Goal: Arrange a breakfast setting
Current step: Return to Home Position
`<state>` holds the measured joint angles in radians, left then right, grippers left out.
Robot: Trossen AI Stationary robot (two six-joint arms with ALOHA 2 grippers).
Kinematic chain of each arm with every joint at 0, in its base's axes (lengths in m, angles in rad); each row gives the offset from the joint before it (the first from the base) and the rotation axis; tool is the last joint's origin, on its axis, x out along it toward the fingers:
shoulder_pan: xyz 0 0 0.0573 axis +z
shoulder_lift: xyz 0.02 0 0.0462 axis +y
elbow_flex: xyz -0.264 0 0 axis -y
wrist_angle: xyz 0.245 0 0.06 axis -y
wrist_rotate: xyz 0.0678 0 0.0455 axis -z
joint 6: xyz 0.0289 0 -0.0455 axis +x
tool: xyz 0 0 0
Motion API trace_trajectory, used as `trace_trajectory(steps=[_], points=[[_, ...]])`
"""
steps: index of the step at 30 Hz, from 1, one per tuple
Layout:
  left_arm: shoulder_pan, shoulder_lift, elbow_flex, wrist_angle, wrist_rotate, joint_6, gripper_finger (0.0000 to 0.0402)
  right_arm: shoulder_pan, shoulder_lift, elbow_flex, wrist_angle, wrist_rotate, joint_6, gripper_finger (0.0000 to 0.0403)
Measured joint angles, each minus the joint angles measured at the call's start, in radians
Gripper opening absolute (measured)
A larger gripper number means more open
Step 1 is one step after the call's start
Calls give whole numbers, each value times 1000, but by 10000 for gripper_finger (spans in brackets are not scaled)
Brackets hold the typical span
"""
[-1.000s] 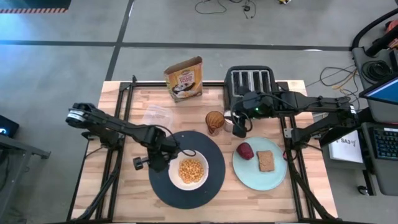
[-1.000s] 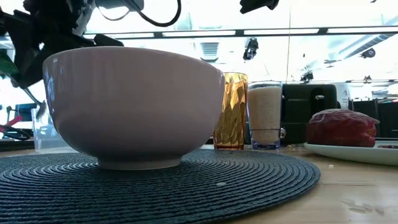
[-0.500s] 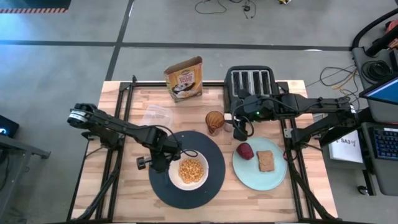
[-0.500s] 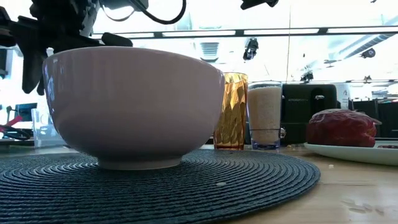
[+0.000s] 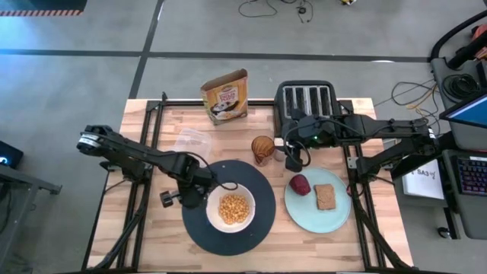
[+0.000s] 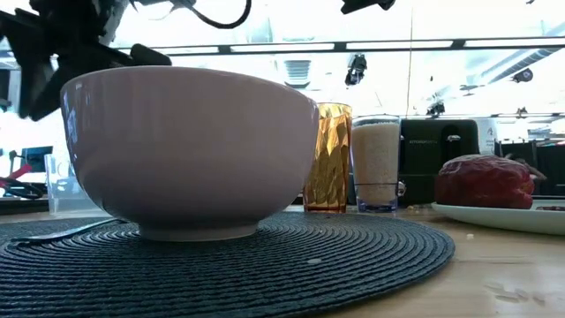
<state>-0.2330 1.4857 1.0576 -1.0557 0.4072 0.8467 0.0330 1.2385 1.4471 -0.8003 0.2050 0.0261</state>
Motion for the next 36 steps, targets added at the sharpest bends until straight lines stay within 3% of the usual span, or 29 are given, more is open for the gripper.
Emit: trace_trajectory(steps=[6,12,20,26,30,36], points=[[2,-80,-14,-8,-110,-13,1,0,17,-21,67,6,-21,157],[34,-292,-111,74,-238,-31,0,0,28,-96,190,6,-54,157],[121,-642,-327,519,-320,-41,0,-2,27,-224,463,4,-205,157],[188,-818,-477,850,-344,-45,0,-40,8,-274,580,-20,-289,157],[253,-898,-548,906,-417,-19,0,-90,-21,-337,633,-89,-286,157],[370,-972,-611,976,-404,-37,0,-159,-97,-461,716,-108,-244,157]])
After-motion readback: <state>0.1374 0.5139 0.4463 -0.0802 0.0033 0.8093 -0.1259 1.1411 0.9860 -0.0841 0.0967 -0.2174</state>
